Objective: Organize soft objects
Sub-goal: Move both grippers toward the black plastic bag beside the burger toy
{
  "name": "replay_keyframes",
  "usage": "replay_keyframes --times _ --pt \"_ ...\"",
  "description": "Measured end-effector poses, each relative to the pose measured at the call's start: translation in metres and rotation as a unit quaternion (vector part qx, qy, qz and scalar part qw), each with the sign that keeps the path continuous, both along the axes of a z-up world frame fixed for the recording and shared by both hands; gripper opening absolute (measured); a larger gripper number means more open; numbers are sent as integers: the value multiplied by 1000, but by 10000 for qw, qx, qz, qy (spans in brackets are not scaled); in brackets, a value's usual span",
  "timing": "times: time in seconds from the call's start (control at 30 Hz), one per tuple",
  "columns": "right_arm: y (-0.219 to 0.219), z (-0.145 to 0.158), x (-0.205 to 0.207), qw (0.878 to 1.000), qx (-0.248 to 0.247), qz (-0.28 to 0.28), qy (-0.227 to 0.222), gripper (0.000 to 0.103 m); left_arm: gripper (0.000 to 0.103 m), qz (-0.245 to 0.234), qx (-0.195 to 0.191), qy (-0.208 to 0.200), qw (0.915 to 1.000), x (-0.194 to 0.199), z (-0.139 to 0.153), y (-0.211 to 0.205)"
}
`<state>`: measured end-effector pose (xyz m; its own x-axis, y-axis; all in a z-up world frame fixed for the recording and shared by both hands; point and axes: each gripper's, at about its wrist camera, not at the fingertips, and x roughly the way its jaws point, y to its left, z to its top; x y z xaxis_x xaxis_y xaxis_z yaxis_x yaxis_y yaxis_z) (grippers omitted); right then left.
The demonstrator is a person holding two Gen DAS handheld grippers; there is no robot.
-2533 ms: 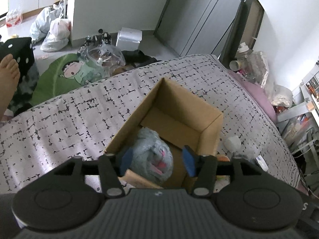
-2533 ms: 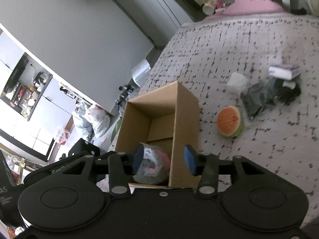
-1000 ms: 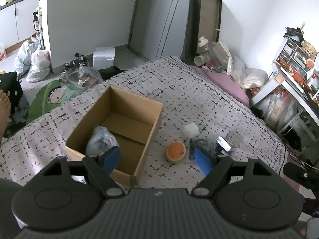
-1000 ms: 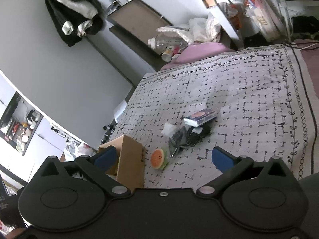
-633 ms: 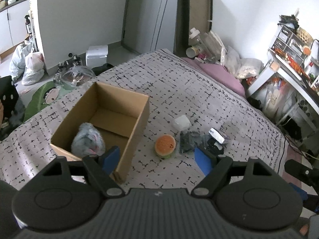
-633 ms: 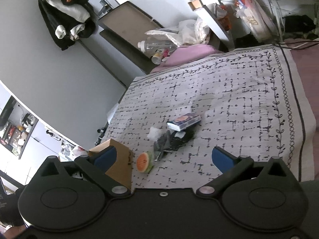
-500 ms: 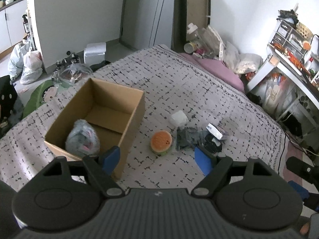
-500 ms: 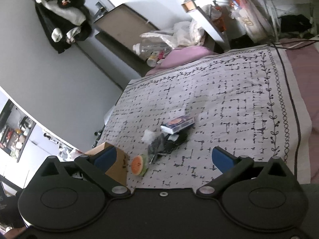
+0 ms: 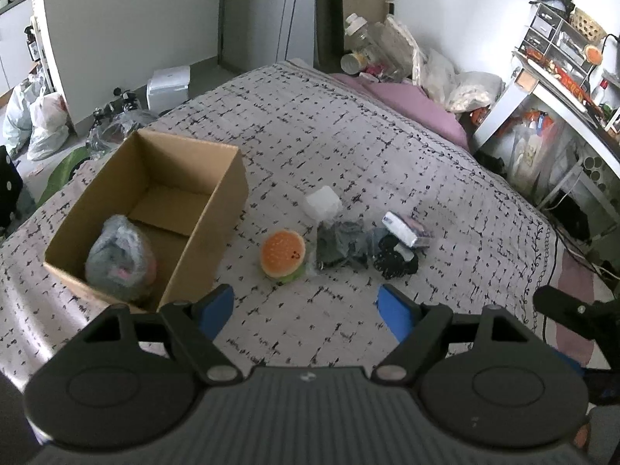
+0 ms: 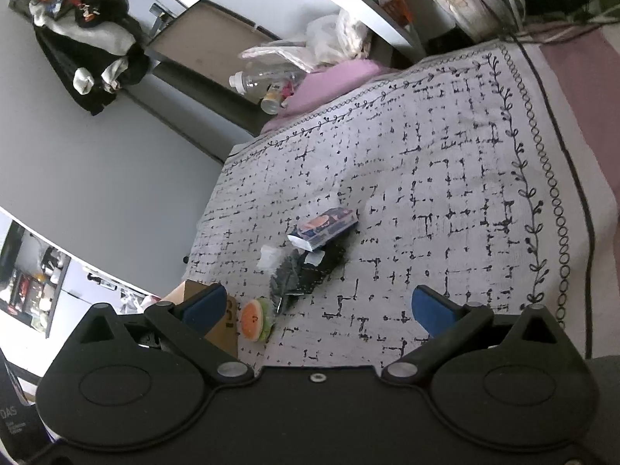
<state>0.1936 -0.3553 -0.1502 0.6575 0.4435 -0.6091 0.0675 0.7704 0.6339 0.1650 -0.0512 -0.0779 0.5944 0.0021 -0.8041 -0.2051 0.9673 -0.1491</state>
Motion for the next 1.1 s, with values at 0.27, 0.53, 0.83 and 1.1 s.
replay_keyframes --times 0.27,0.53,0.83,1.1 --pt "-3 -19 24 9984 545 36 145 102 80 64 -12 -89 9999 21 -11 -7" --pt "-1 -46 53 9918 1210 1 407 87 74 13 -205 -82 9998 42 -28 -10" --pt "15 -78 84 9879 1276 36 876 60 54 94 -554 176 9983 69 -58 -9" --pt "26 -96 103 9864 1256 94 1056 56 52 59 -638 300 9975 95 -79 -11"
